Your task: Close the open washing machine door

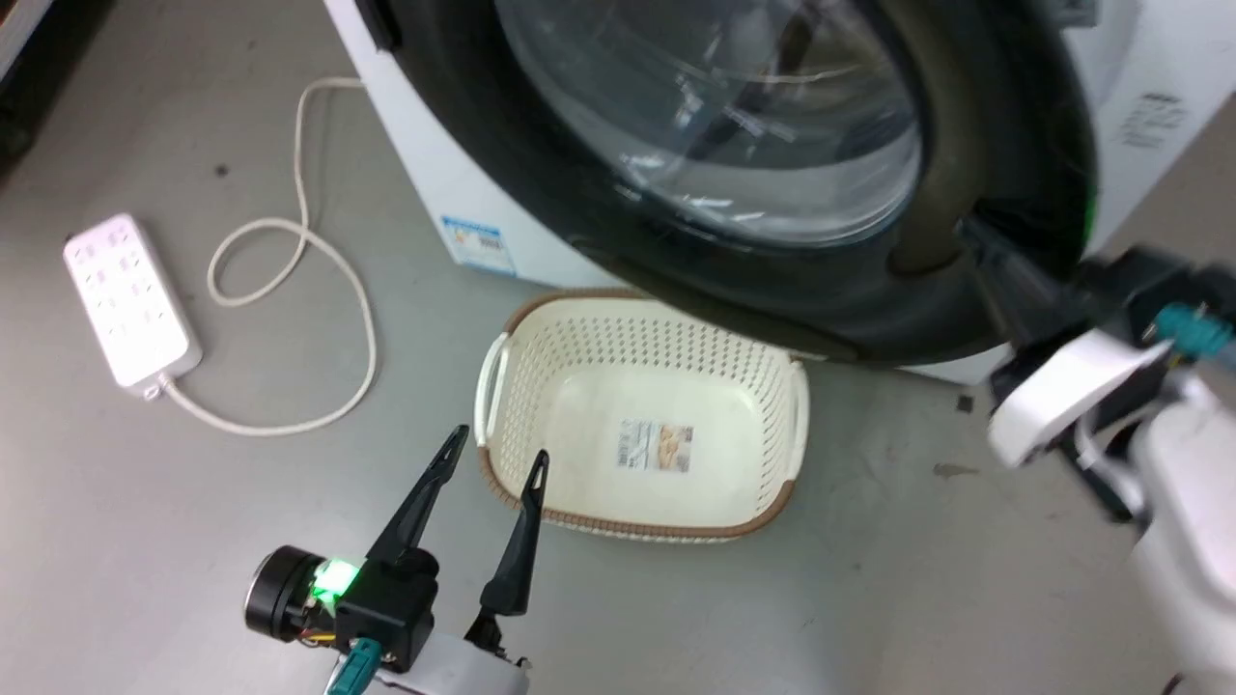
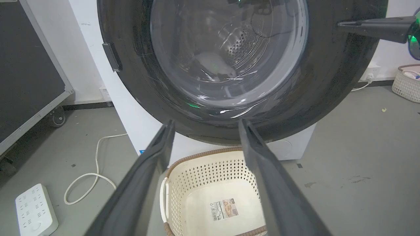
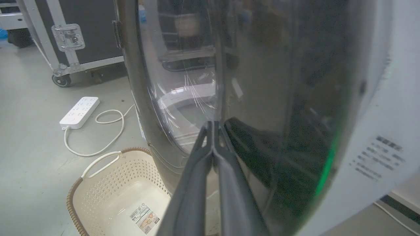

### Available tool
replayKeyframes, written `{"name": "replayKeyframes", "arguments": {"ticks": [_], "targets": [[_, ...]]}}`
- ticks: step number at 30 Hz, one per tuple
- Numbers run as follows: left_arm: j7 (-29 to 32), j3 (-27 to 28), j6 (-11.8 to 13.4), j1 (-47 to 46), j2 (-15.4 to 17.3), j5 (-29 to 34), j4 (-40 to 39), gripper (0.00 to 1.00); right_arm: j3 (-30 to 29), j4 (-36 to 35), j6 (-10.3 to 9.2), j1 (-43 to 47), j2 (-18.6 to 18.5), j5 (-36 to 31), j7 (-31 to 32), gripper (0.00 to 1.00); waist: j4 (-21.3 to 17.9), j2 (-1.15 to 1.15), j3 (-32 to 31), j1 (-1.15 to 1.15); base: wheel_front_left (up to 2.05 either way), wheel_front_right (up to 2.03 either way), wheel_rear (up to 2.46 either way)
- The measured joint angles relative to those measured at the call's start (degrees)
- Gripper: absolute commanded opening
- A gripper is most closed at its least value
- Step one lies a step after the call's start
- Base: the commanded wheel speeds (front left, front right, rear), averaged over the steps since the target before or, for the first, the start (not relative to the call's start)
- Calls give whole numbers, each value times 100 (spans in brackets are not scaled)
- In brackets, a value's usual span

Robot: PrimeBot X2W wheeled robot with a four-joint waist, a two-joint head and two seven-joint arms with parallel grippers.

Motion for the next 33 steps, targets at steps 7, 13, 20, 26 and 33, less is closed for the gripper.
{"name": "replayKeyframes", "arguments": {"ticks": [7,13,20,26,33], "targets": [[0,-7,-2,-157,-142,13,-3,100,-119,824,15,-1034,-374,177,272,0,195,0,392,-1,0,0,0],[0,7,-2,-262,-181,15,-8,100,-611,1416,57,-1582,-380,234,401,0,229,0,559,-1,0,0,0],[0,60,-9,-277,-213,55,60,100,-724,1930,63,-1691,-148,116,120,0,191,0,424,-1,0,0,0],[0,198,-52,-233,-197,35,119,100,-560,1964,9,-1425,-18,234,-318,100,74,0,39,-1,0,0,0],[0,394,-52,103,-142,-46,341,100,-421,1563,9,-402,79,-43,-592,100,-199,0,-600,-2,0,0,0]]}}
